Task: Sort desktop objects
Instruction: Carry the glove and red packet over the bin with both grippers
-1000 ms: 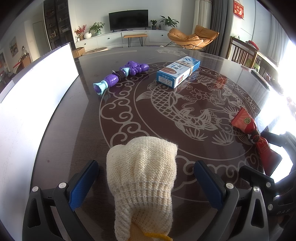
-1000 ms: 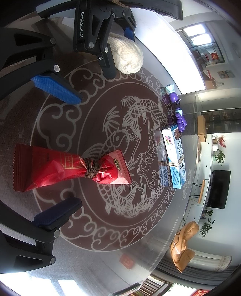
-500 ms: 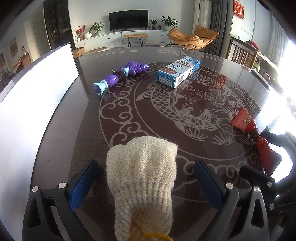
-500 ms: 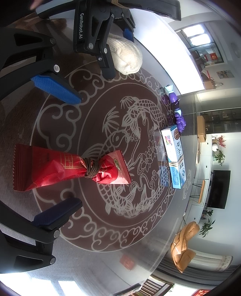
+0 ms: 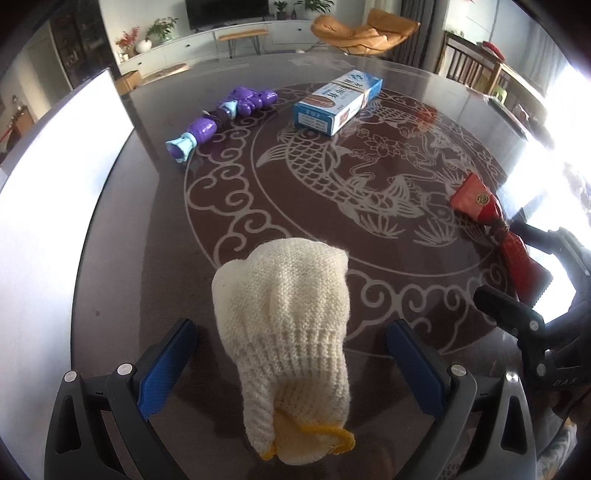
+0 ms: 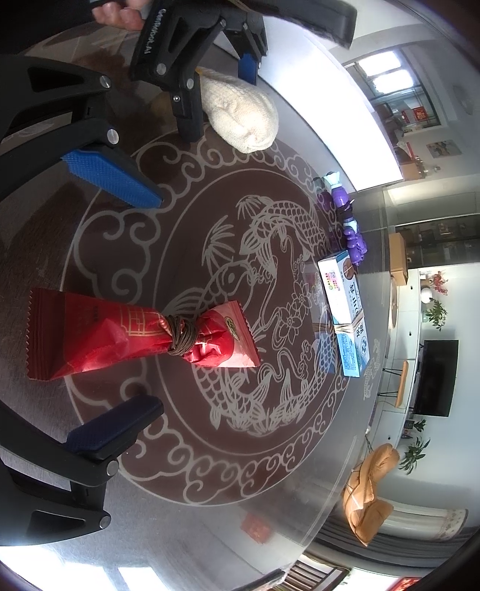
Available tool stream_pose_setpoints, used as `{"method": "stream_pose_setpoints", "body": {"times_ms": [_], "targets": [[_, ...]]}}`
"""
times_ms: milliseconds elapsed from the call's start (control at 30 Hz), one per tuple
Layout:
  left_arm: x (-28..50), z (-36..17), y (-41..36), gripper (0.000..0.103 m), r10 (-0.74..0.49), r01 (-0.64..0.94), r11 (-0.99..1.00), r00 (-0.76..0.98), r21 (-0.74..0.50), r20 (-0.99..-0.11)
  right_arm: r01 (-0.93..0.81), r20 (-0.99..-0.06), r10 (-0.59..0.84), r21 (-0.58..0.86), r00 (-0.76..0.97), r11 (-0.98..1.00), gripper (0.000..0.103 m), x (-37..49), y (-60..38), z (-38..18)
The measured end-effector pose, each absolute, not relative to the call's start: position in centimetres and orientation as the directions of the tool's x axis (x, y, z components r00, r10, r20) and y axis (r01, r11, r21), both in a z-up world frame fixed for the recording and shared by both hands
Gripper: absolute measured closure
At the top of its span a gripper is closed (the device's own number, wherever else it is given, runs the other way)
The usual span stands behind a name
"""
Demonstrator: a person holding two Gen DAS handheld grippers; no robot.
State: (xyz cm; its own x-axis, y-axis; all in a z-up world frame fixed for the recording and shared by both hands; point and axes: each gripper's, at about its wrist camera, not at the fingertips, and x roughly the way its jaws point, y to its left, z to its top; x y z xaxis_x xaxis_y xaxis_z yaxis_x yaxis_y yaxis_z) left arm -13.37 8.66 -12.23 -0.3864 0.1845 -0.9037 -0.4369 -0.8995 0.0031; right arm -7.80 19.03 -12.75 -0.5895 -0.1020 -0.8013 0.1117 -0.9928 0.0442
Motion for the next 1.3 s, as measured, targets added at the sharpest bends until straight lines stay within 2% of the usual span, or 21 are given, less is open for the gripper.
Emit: {"method": "stream_pose_setpoints", "body": {"times_ms": [33,100,133,200,267,333,400,433,467,533,567,700,1000,1133,1300], "targets": [[-13.2,-12.2,8.7,0.003,0.195,-0.452,-0.892,-0.396,0.006,-0.898,0.112,-0.798,-0.114,0.058,-0.592,-0.992,0.001,-7.8,19.2,-12.7],[-12.4,-11.7,8.4,0.035,0.225,-0.469,-0.883,-0.442,0.009,-0.868,0.117,-0.784,-0.163,0.116,-0.599,-0.986,0.001,-7.6,19.9,-12.4],[-12.0,-11.3,8.2,0.06,0.226,-0.467,-0.884,-0.456,0.015,-0.861,0.126,-0.779,-0.2,0.156,-0.594,-0.98,0.001,-7.6,20.3,-12.3],[-11.0,-11.0,7.6,0.06,0.23,-0.473,-0.881,-0.465,0.021,-0.855,0.151,-0.772,-0.302,0.263,-0.559,-0.953,0.003,-7.9,21.7,-11.9],[-9.8,-10.8,7.0,0.061,0.215,-0.47,-0.881,-0.494,0.051,-0.843,0.138,-0.781,-0.305,0.275,-0.545,-0.952,0.006,-8.1,22.6,-11.5],[-9.3,-10.7,6.0,0.061,0.239,-0.453,-0.891,-0.49,0.011,-0.838,0.143,-0.804,-0.302,0.267,-0.513,-0.953,0.016,-8.9,23.1,-11.3],[-9.0,-10.4,5.0,0.061,0.266,-0.428,-0.903,-0.489,-0.037,-0.831,0.159,-0.832,-0.297,0.252,-0.469,-0.955,0.032,-10.0,22.8,-11.4],[-8.8,-10.2,4.7,0.061,0.275,-0.419,-0.906,-0.491,-0.053,-0.827,0.178,-0.844,-0.287,0.229,-0.453,-0.957,0.034,-10.5,22.2,-11.4],[-8.5,-9.9,4.5,0.061,0.281,-0.413,-0.908,-0.495,-0.062,-0.822,0.19,-0.857,-0.264,0.198,-0.443,-0.962,0.041,-11.0,21.6,-11.4],[-7.9,-9.3,4.4,0.061,0.283,-0.408,-0.911,-0.506,-0.063,-0.815,0.188,-0.884,-0.188,0.116,-0.429,-0.975,0.072,-11.5,20.7,-11.3],[-7.3,-8.7,4.2,0.061,0.287,-0.406,-0.911,-0.514,-0.066,-0.808,0.188,-0.897,-0.136,0.061,-0.421,-0.98,0.084,-11.6,20.3,-11.3],[-5.7,-7.2,2.7,0.061,0.319,-0.386,-0.916,-0.54,-0.108,-0.779,0.177,-0.912,-0.069,-0.004,-0.404,-0.984,0.084,-10.6,19.9,-11.0],[-2.6,-1.1,-2.8,0.061,0.383,-0.352,-0.916,-0.618,-0.194,-0.686,0.244,-0.868,-0.112,-0.011,-0.484,-0.97,0.084,-8.7,17.6,-5.2],[-3.8,2.6,-9.0,0.061,0.325,-0.269,-0.944,-0.681,-0.189,-0.657,0.341,-0.829,-0.193,0.003,-0.524,-0.94,0.084,-10.3,12.1,-0.3],[-6.0,4.1,-18.8,0.061,0.187,-0.095,-0.981,-0.708,-0.172,-0.681,0.494,-0.774,-0.361,0.072,-0.52,-0.866,0.084,-11.7,2.0,3.8]]}}
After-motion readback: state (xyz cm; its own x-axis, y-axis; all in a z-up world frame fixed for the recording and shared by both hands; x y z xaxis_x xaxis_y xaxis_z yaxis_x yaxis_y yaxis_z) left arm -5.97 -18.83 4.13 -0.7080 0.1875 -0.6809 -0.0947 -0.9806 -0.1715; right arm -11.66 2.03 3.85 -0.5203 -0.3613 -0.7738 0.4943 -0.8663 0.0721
